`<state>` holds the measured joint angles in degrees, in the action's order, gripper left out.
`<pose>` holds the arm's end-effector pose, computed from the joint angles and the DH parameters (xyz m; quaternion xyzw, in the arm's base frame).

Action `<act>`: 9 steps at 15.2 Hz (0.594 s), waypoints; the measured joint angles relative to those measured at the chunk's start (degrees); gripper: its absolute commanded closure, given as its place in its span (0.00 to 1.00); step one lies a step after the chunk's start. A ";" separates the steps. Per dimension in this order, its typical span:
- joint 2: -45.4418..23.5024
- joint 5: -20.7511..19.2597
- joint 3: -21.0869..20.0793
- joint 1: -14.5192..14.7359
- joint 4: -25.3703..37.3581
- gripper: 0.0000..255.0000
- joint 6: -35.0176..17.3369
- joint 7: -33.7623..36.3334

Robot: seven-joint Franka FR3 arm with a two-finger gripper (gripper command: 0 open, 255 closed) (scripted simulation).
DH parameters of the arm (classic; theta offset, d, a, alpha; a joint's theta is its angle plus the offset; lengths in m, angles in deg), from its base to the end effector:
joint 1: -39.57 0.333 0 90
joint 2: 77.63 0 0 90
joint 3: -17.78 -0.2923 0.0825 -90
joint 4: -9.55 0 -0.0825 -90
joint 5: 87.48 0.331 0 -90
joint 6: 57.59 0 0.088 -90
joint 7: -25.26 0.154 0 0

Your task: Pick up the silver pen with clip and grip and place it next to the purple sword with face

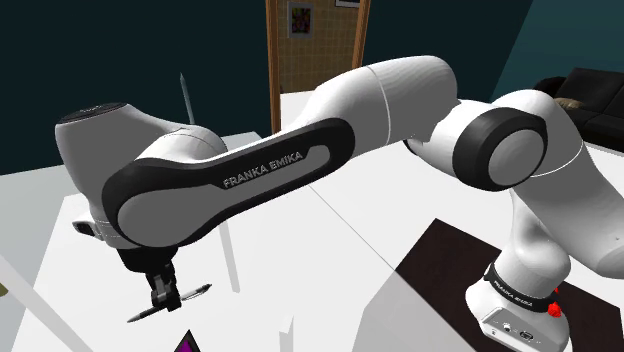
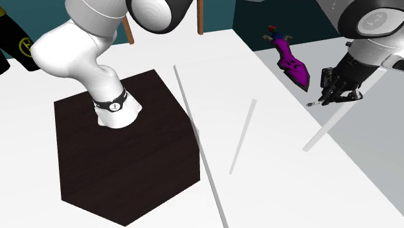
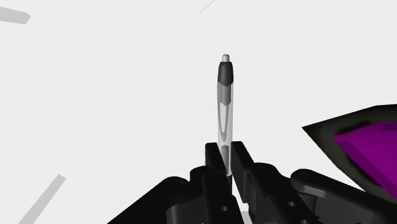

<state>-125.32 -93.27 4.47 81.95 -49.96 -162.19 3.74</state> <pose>0.4384 0.5379 0.3002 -0.7946 -0.6058 0.0237 0.0318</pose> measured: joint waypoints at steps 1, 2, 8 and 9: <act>0.00 0.00 0.00 0.00 -0.01 0.00 -0.01 0.00; 0.00 0.00 0.00 0.00 -0.02 0.00 -0.01 0.00; -0.09 0.02 0.01 0.02 1.10 0.00 0.97 -0.10; 0.36 0.08 -0.03 0.01 1.90 0.00 2.23 -0.14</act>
<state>-124.96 -93.19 4.44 81.96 -48.06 -159.96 3.59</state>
